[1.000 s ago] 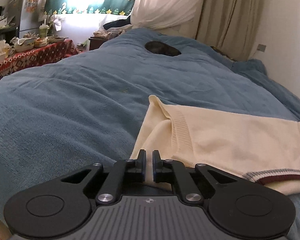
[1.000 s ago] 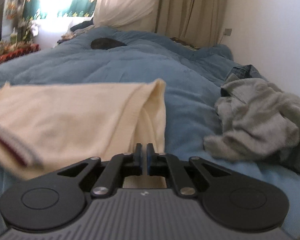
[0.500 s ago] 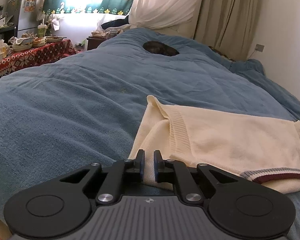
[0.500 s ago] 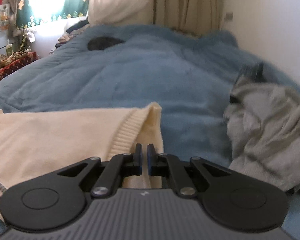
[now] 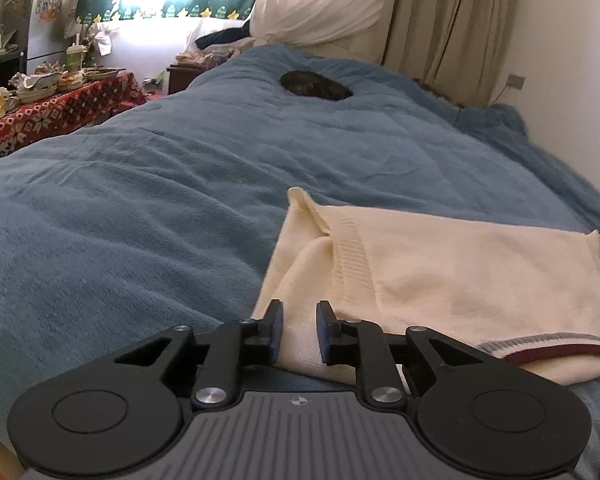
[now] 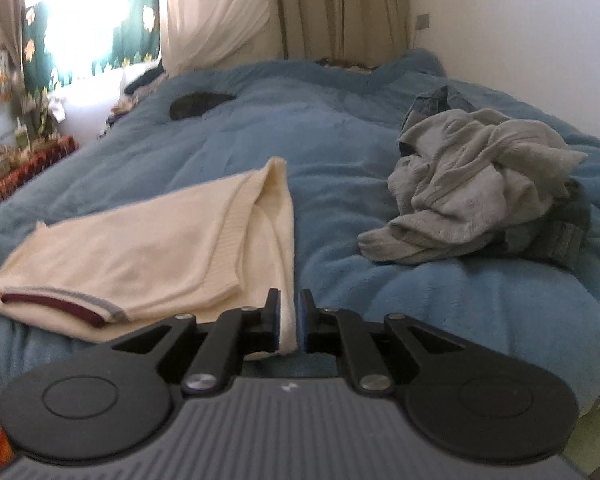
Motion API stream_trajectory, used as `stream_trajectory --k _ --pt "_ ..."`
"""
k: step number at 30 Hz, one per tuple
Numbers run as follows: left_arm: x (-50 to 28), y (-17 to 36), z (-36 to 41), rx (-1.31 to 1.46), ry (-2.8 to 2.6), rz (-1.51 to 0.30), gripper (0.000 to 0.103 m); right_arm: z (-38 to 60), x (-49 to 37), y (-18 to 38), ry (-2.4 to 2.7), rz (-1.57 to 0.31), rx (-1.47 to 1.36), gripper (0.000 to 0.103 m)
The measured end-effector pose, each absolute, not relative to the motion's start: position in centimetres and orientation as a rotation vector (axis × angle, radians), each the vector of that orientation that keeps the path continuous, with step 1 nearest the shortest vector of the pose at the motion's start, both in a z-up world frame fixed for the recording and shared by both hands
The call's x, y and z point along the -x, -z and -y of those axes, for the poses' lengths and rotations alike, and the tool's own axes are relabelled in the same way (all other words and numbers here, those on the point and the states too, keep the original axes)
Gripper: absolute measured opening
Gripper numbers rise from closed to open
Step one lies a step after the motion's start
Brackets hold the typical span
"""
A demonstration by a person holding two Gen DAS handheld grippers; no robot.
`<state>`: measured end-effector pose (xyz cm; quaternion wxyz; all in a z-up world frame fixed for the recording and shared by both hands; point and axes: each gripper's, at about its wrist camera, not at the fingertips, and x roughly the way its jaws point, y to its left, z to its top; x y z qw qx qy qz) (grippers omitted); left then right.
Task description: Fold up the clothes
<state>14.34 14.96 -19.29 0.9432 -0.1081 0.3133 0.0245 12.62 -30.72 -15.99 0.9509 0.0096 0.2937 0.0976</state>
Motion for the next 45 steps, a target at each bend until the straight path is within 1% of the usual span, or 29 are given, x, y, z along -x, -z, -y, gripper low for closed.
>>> stream_trajectory --k 7,11,17,18,19,20,23,24,29,30,31,33,37,40,41,45 --pt "-18.0 19.5 -15.2 0.207 -0.012 -0.728 0.016 29.0 -12.8 16.1 -0.245 -0.587 -0.005 0.009" --pt "-21.9 19.6 -16.2 0.242 -0.011 -0.790 0.016 28.7 -12.4 16.3 -0.258 -0.589 0.000 0.009" --pt "-27.6 19.6 -16.8 0.271 0.004 -0.892 0.016 29.3 -12.1 16.4 -0.243 -0.595 -0.013 0.013" --pt "-28.4 19.5 -16.7 0.263 0.004 -0.901 0.015 29.5 -12.1 16.3 -0.241 -0.596 -0.020 0.013" --pt "-28.8 19.4 -16.7 0.263 0.001 -0.911 0.011 29.6 -12.1 16.3 -0.240 -0.596 -0.026 0.013" --pt "-29.2 19.3 -16.8 0.263 -0.002 -0.921 0.010 29.6 -12.1 16.2 -0.239 -0.596 -0.031 0.013" --pt "-28.5 19.2 -16.9 0.266 0.002 -0.918 0.009 29.6 -11.9 16.0 -0.242 -0.586 -0.035 0.013" --pt "-27.9 19.1 -17.0 0.261 0.001 -0.911 0.007 29.7 -11.9 16.0 -0.246 -0.585 -0.037 0.014" --pt "-22.0 17.2 -17.5 0.315 0.053 -0.751 0.007 29.6 -12.0 16.4 -0.259 -0.599 -0.057 0.014" --pt "-21.2 17.1 -17.2 0.308 0.057 -0.751 0.007 29.5 -12.2 16.5 -0.263 -0.602 -0.059 0.014" --pt "-20.3 17.1 -16.9 0.299 0.061 -0.752 0.004 29.4 -12.3 16.6 -0.266 -0.604 -0.060 0.014" --pt "-19.8 17.8 -16.2 0.254 0.073 -0.817 0.002 29.2 -12.5 16.6 -0.270 -0.603 -0.059 0.014" --pt "-20.3 19.1 -15.1 0.158 0.051 -0.866 0.000 28.9 -12.8 16.5 -0.269 -0.594 -0.064 0.014" --pt "-22.3 19.2 -15.4 0.173 0.037 -0.875 0.000 28.7 -12.5 16.3 -0.260 -0.588 -0.052 0.018" --pt "-23.2 19.3 -15.5 0.187 0.042 -0.888 0.000 28.7 -12.4 16.3 -0.256 -0.588 -0.047 0.020" --pt "-26.7 19.5 -15.7 0.206 0.053 -0.916 0.000 29.2 -12.1 16.2 -0.244 -0.586 -0.053 0.020"
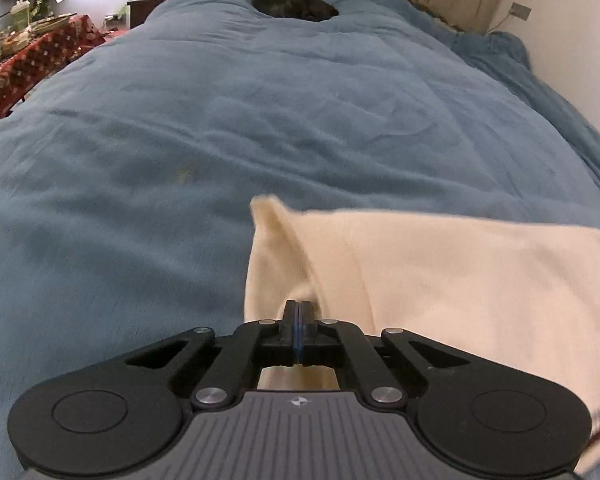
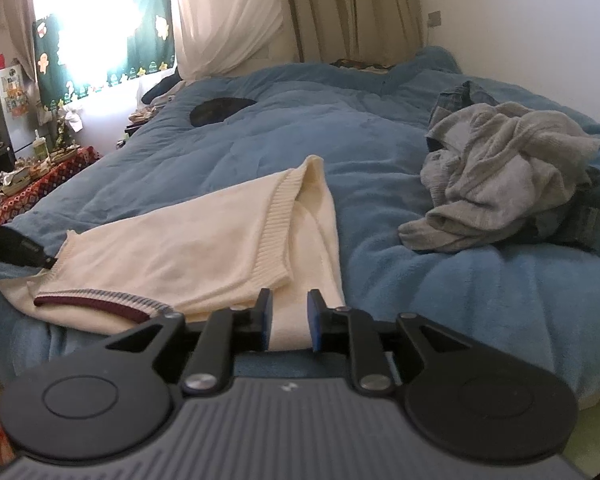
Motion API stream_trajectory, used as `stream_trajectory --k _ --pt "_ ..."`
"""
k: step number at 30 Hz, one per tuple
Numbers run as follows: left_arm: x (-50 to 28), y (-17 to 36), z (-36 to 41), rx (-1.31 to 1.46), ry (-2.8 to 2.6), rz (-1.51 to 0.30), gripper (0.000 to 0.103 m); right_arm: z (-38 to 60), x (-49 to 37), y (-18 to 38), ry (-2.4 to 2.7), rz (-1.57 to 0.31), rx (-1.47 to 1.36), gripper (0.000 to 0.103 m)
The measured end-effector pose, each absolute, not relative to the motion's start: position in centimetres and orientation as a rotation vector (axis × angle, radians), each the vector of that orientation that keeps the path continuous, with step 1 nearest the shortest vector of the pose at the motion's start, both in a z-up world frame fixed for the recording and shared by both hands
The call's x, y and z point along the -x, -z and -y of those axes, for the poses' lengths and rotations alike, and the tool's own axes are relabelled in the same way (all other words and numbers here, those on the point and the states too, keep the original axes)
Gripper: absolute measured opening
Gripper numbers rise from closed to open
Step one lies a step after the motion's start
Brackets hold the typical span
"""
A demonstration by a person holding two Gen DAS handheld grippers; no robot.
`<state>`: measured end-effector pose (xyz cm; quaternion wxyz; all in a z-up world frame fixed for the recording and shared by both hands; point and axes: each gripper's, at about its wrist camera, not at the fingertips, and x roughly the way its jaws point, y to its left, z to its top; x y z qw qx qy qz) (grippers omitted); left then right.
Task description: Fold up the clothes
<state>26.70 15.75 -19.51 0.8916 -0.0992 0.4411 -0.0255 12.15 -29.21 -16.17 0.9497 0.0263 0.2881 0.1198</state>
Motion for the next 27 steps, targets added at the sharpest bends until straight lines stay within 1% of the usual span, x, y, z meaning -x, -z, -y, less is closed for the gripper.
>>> stream_trajectory --k 2,7,11,13,15,18,19,20,21,23,27 --pt "-27.1 18.7 -15.8 0.219 0.044 -0.897 0.000 29.4 -12.0 15.8 -0.242 -0.579 -0.052 0.021" --pt "-24.9 15.5 -16.1 0.326 0.101 -0.817 0.000 29.0 -12.3 14.7 -0.286 -0.570 -0.069 0.021" --pt "-23.7 14.0 -12.7 0.237 0.199 -0.785 0.000 26.8 -14.1 14.4 -0.353 -0.568 -0.073 0.021" --pt "-23.6 14.5 -10.9 0.201 0.229 -0.793 0.000 25.2 -15.1 14.3 -0.374 -0.561 -0.063 0.021" --pt "-24.0 16.2 -10.1 0.212 0.225 -0.840 0.000 23.7 -16.1 14.3 -0.390 -0.554 -0.054 0.021" --pt "-23.6 18.5 -9.6 0.223 0.202 -0.863 0.000 21.7 -17.5 15.4 -0.394 -0.581 -0.015 0.021" --pt "-23.2 18.7 -9.6 0.240 0.195 -0.857 0.000 21.1 -17.9 15.9 -0.395 -0.593 0.000 0.020" --pt "-22.7 18.8 -9.6 0.258 0.187 -0.850 0.001 20.5 -18.2 16.4 -0.393 -0.606 0.023 0.016" --pt "-22.3 18.9 -9.6 0.267 0.185 -0.846 0.001 20.1 -18.0 17.2 -0.390 -0.618 0.058 0.013" --pt "-21.3 18.8 -9.9 0.277 0.182 -0.840 0.001 19.5 -17.5 18.4 -0.384 -0.635 0.121 0.013" --pt "-18.5 19.1 -10.7 0.297 0.174 -0.829 0.001 20.1 -14.6 18.6 -0.390 -0.625 0.157 0.013"
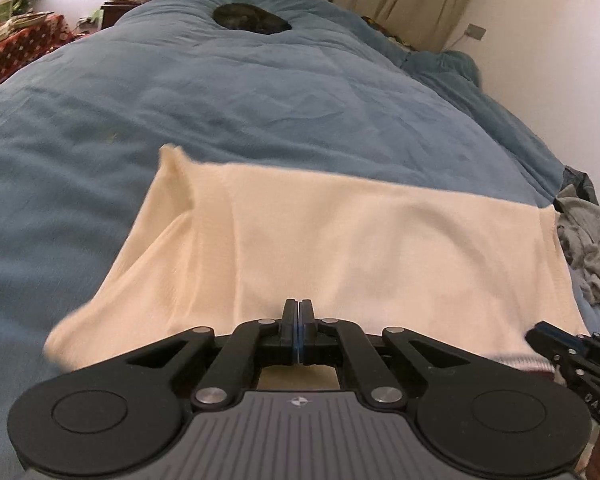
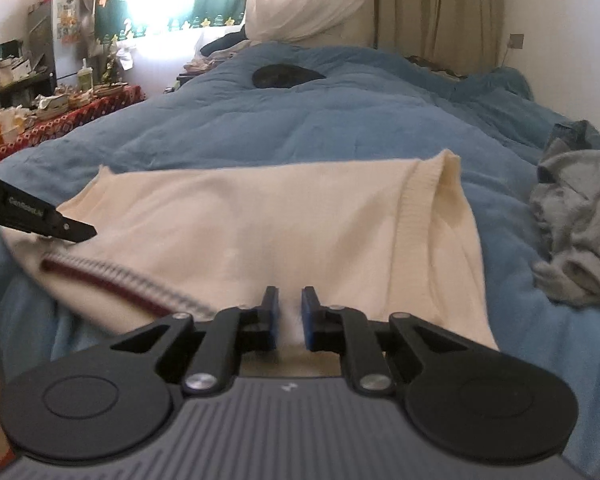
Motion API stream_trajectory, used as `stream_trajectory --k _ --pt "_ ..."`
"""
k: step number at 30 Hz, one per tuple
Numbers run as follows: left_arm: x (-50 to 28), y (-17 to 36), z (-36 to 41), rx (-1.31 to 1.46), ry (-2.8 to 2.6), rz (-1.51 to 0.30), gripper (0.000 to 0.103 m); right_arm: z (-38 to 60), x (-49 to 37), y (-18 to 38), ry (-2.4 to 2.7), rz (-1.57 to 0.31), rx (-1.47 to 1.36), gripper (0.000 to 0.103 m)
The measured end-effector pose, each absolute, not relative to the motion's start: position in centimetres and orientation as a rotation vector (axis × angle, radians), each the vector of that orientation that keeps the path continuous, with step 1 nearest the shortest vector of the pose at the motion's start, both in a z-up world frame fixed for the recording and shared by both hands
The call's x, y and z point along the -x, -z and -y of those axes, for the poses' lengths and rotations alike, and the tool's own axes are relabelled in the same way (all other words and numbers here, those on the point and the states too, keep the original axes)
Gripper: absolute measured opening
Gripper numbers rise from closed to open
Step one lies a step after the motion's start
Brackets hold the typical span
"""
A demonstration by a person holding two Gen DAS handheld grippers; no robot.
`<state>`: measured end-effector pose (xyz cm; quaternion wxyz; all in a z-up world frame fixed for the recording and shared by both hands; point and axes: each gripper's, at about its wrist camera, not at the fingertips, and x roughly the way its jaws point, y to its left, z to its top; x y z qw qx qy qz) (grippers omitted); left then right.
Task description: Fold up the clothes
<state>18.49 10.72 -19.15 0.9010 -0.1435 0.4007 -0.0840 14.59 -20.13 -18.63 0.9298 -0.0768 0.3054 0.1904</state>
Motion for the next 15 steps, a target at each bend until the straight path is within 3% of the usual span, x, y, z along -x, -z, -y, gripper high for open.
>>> stream_trajectory --k 8,15 --pt "-18.1 16.6 -9.8 0.307 0.238 -0.698 0.002 20.2 -15.3 15.5 -0.415 -0.575 0.061 0.014" --pt "-24.0 18.3 -5.2 0.270 0.256 -0.784 0.003 15.7 -21.3 17.4 -0.342 -0.624 0.134 0.013"
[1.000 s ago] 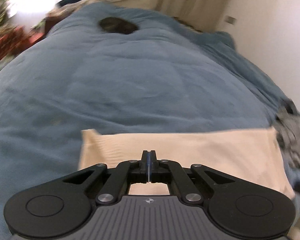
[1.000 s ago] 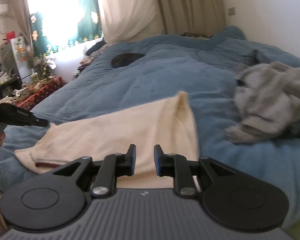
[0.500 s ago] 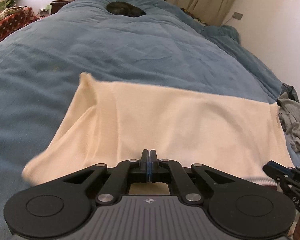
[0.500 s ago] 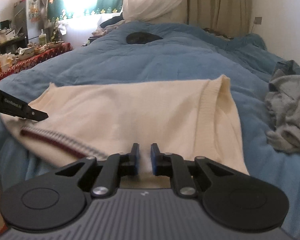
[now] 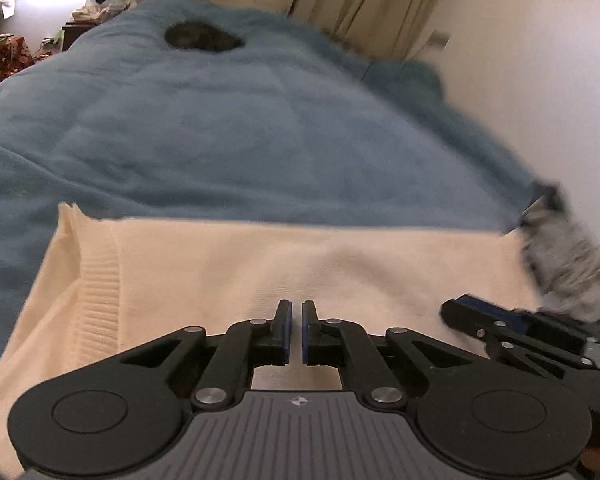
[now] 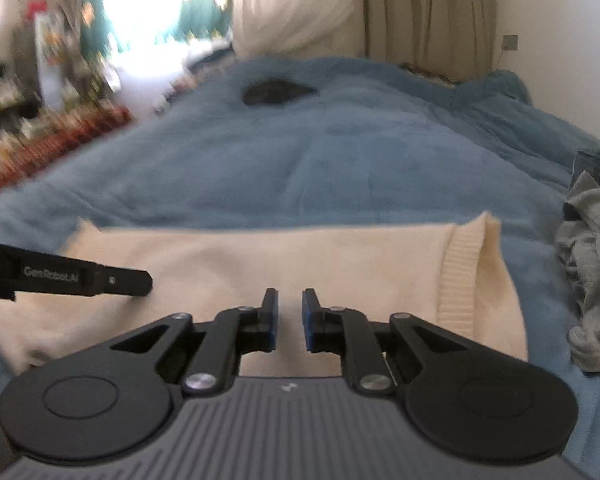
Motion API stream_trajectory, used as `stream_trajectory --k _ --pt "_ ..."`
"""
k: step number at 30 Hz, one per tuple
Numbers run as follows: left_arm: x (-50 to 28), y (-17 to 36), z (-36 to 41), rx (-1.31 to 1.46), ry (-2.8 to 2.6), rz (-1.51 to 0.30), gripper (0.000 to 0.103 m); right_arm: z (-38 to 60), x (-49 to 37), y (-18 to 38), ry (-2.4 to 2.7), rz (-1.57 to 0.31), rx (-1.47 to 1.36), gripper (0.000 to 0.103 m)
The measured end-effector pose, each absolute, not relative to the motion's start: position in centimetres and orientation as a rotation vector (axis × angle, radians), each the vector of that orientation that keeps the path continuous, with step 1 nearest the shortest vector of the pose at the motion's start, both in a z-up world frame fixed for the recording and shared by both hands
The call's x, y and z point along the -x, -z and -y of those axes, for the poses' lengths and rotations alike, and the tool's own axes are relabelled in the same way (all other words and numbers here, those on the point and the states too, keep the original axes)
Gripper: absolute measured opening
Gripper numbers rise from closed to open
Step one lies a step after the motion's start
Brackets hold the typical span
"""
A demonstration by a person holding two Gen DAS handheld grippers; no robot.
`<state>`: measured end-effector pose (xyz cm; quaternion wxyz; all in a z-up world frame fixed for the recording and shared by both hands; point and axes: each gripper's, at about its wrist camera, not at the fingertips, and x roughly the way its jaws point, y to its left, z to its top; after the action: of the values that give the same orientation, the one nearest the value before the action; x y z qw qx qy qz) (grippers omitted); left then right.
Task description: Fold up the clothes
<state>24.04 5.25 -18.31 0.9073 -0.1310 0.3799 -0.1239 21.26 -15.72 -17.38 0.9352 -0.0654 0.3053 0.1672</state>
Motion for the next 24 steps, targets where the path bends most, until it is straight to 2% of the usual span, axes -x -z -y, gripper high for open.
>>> stream_trajectory --k 6,11,16,21,24 --pt "-21.9 18.9 -6.1 0.254 0.227 -0.774 0.004 16.7 -17.7 18.7 -0.354 -0.615 0.228 0.013" --pt "-22.6 17.7 -6.0 0.289 0.249 -0.755 0.003 16.9 -16.8 16.4 -0.398 -0.590 0.186 0.014" --pt "-26.2 16.5 -5.0 0.334 0.312 -0.748 0.003 14.5 -21.1 14.6 -0.483 -0.591 0.144 0.013" --pt "-30.1 18.9 -4.7 0.373 0.347 -0.861 0.003 12.3 -25.9 17.3 -0.515 -0.704 0.173 0.008" --pt "-30.8 19.1 -5.0 0.420 0.357 -0.888 0.003 12.1 -27.6 17.7 -0.506 -0.748 0.165 0.008"
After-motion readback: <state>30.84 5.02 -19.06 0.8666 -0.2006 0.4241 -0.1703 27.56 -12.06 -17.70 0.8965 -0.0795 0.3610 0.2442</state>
